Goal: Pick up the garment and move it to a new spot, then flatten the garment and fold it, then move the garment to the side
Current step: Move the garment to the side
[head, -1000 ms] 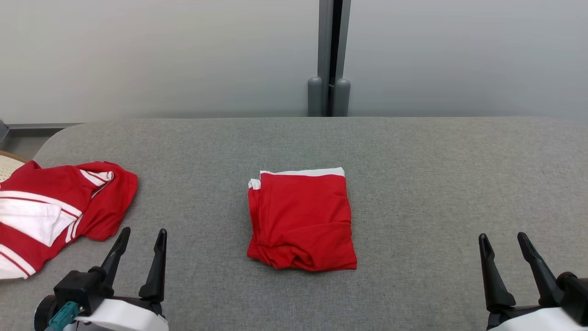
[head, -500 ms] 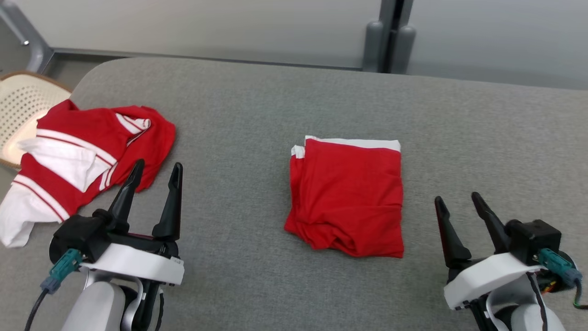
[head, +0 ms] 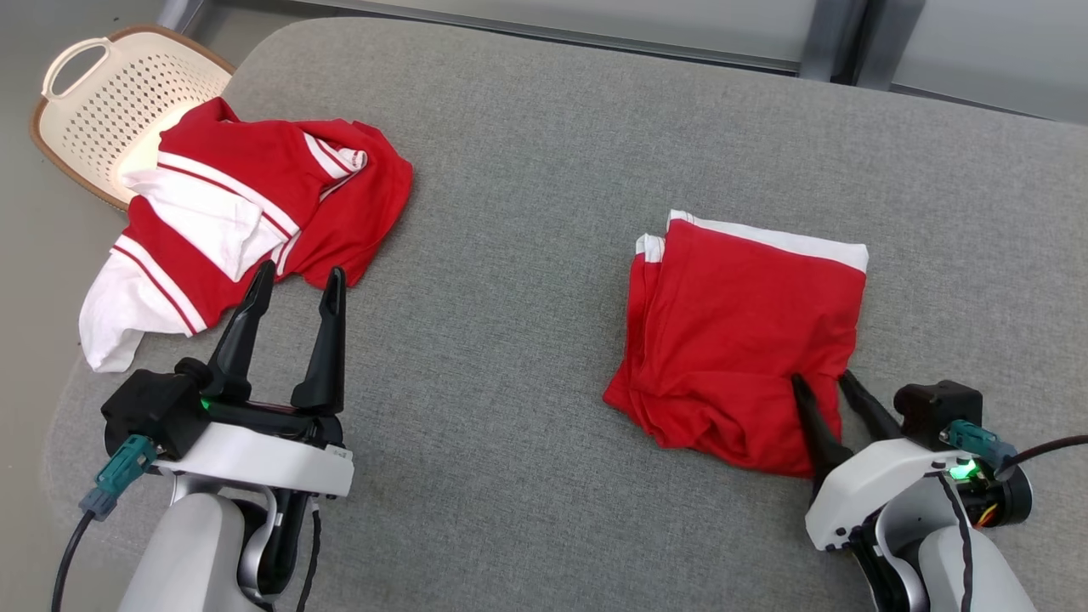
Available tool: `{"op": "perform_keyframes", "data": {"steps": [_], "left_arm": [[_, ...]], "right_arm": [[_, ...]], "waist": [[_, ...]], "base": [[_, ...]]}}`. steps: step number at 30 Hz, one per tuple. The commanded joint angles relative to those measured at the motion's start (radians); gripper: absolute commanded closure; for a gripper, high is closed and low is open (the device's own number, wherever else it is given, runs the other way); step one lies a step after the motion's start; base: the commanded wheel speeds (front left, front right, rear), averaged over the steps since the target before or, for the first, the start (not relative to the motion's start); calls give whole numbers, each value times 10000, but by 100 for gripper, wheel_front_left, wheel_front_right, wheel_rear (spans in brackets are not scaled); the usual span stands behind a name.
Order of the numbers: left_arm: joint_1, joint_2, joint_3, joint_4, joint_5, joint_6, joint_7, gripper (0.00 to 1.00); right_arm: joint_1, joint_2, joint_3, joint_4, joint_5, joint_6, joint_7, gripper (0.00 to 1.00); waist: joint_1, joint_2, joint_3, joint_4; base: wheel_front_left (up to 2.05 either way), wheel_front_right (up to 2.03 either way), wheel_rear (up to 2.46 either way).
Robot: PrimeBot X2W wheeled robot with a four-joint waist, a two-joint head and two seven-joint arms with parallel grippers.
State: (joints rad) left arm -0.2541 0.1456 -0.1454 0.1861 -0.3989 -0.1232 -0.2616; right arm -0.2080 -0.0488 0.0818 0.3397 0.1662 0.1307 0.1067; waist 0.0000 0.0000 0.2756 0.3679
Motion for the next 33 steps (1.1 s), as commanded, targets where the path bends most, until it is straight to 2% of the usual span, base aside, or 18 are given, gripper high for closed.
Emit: {"op": "perform_keyframes", "data": {"steps": [1, 2, 9, 16, 23, 28, 33], "left_arm": [[-87, 3, 84, 0, 67, -49, -40, 0], [-83, -14, 117, -9, 103, -61, -39, 0], [-85, 32, 301, -79, 281, -90, -40, 0], [179, 358, 180, -551, 372, -79, -39, 0], [310, 835, -222, -1173, 228, -81, -29, 0], [312, 1158, -474, -1554, 175, -82, -27, 0], [124, 1470, -685, -2061, 97, -83, 111, 0]], "right_arm": [[4, -27, 31, 176, -14, -2, 151, 95], [-5, -25, 43, 217, 18, -3, 229, 100], [-300, -64, 59, -342, -768, -13, 610, 100], [124, -38, 331, -1600, -1545, -10, 1159, 100], [830, -28, 343, -2641, -1731, -10, 1552, 100], [907, -24, 479, -2734, -1629, -10, 1605, 100], [214, -214, 621, -2370, -1347, -11, 1587, 100]], "waist": [[0, 0, 13, -20], [0, 0, 23, -37], [0, 0, 80, -579], [0, 0, 148, -2053], [0, 0, 321, -3697], [0, 0, 532, -4503], [0, 0, 1054, -4989]], "base": [[0, 0, 0], [0, 0, 0], [0, 0, 0], [0, 0, 0], [0, 0, 0], [0, 0, 0], [0, 0, 0]]}}
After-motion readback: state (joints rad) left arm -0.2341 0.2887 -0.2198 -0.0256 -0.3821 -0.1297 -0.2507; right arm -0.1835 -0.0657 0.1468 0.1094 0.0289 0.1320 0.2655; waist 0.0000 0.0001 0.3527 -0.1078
